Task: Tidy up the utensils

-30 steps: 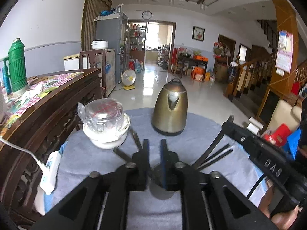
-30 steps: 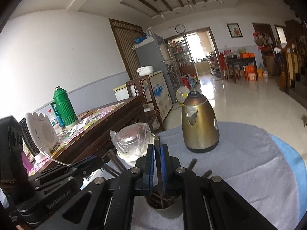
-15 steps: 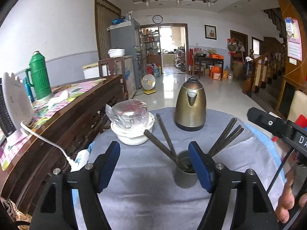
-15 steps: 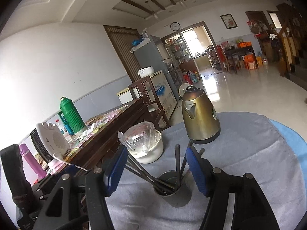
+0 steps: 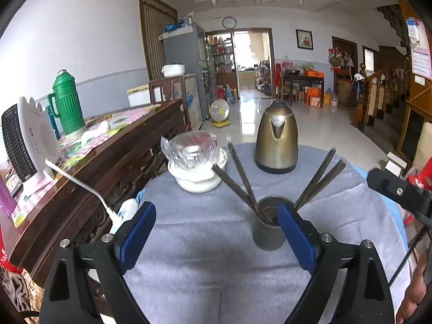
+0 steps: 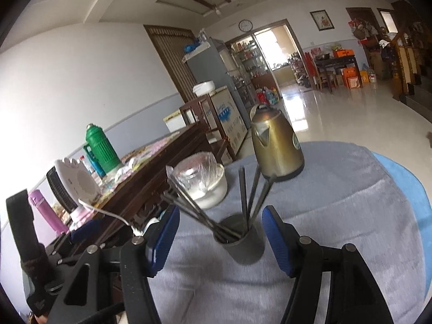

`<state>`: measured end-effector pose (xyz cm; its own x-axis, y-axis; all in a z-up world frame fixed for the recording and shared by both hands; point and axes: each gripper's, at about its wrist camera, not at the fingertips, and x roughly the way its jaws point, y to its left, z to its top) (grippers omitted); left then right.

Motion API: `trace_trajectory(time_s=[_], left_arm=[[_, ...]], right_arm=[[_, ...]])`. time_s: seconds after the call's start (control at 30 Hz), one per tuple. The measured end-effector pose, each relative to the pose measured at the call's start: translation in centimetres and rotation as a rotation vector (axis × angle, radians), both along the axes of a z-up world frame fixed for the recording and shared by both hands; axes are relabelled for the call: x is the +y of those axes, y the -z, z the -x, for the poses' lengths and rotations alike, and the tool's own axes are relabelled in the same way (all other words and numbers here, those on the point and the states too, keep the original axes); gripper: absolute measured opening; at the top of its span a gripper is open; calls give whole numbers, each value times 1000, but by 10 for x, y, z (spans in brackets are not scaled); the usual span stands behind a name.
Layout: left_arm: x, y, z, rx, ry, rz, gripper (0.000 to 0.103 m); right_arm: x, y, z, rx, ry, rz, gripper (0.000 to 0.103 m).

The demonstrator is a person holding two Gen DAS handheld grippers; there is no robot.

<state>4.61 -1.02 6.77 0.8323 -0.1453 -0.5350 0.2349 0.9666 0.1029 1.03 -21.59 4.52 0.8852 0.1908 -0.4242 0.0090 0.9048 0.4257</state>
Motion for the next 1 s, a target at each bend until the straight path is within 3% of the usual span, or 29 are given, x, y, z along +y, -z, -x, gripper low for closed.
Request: trace_trajectory(time_s=[0.23, 0.47, 0.77, 1.0], left_arm=[[10, 21, 10, 64, -39, -28, 93], [25, 48, 25, 93, -129, -105, 93], [44, 55, 45, 109, -195, -89, 93], [53, 58, 57, 125, -194, -87, 93]], right_arm=[[15, 25, 20, 64, -15, 65, 68], [35, 51, 40, 128, -9, 123, 68], [55, 55, 66, 160, 83, 227, 68], [64, 46, 80, 173, 77, 256, 68]])
